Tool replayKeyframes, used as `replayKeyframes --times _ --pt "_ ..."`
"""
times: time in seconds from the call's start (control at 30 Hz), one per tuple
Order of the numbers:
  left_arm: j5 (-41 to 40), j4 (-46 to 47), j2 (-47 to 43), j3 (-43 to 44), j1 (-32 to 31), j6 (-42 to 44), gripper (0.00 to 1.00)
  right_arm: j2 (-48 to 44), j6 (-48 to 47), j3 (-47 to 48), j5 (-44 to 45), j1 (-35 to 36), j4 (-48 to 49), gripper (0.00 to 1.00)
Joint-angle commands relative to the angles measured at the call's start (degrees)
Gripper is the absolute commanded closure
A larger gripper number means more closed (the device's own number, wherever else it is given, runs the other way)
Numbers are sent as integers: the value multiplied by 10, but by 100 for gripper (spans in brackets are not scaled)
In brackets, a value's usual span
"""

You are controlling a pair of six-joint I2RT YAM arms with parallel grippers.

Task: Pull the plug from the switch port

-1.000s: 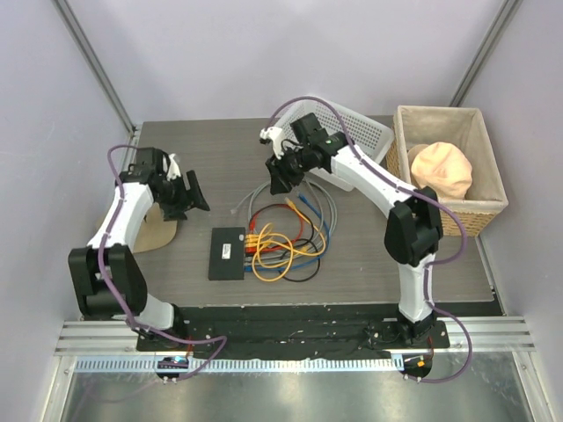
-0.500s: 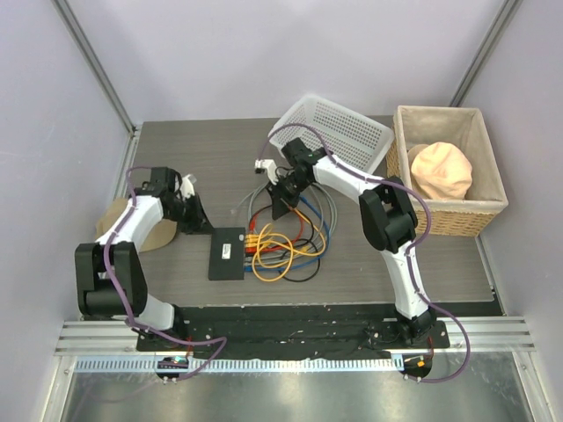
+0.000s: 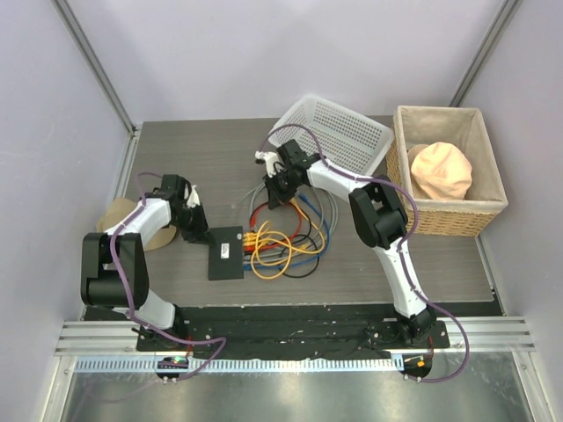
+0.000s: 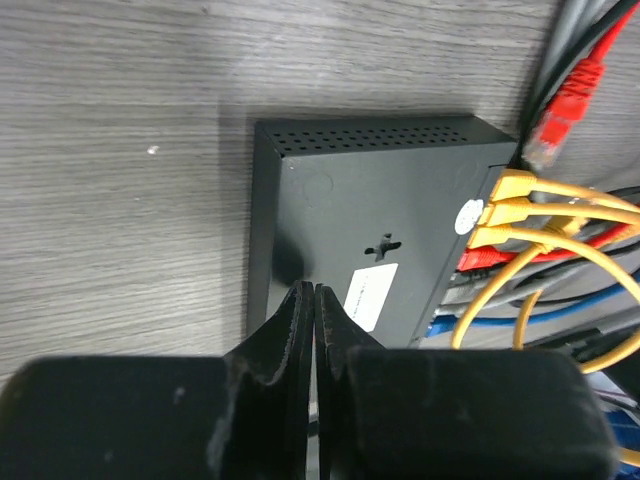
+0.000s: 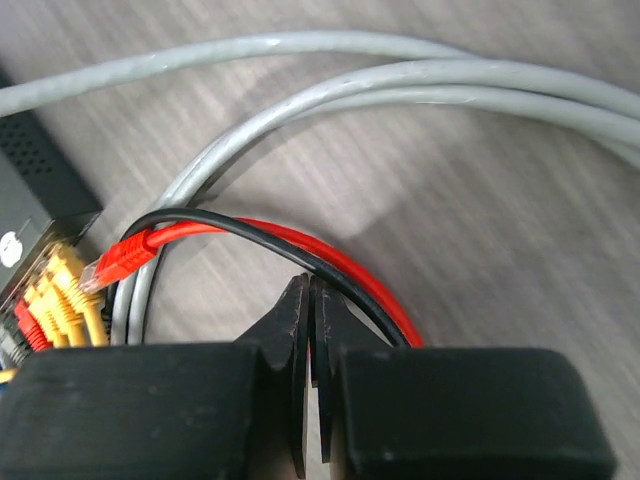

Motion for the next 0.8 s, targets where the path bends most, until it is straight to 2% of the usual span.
replayKeyframes --times 0.0,0.17,0.3,0.37,0.4,0.43,0.53,0.63,0.77 --pt "-38 16 -9 2 2 22 94 -8 30 9 52 -38 32 92" --pt "-61 -11 -17 18 2 56 93 -13 72 21 43 -65 34 89" --pt "-46 -25 -36 24 2 57 87 -57 52 22 -52 -65 21 81" --pt "-37 -14 -51 24 2 50 76 -75 37 24 -101 -65 14 77" --pt "-30 -12 -56 25 3 49 68 -88 41 26 -138 -65 17 74" --pt "-28 -14 -63 26 6 46 54 -93 50 30 -155 -64 22 72" --pt "-5 -20 -73 34 10 50 34 -82 93 48 -224 -58 56 65" --pt "1 -5 -70 24 11 41 29 -39 101 88 -269 -43 64 63" --pt "23 6 -66 5 30 28 29 4 118 130 -310 -21 62 62"
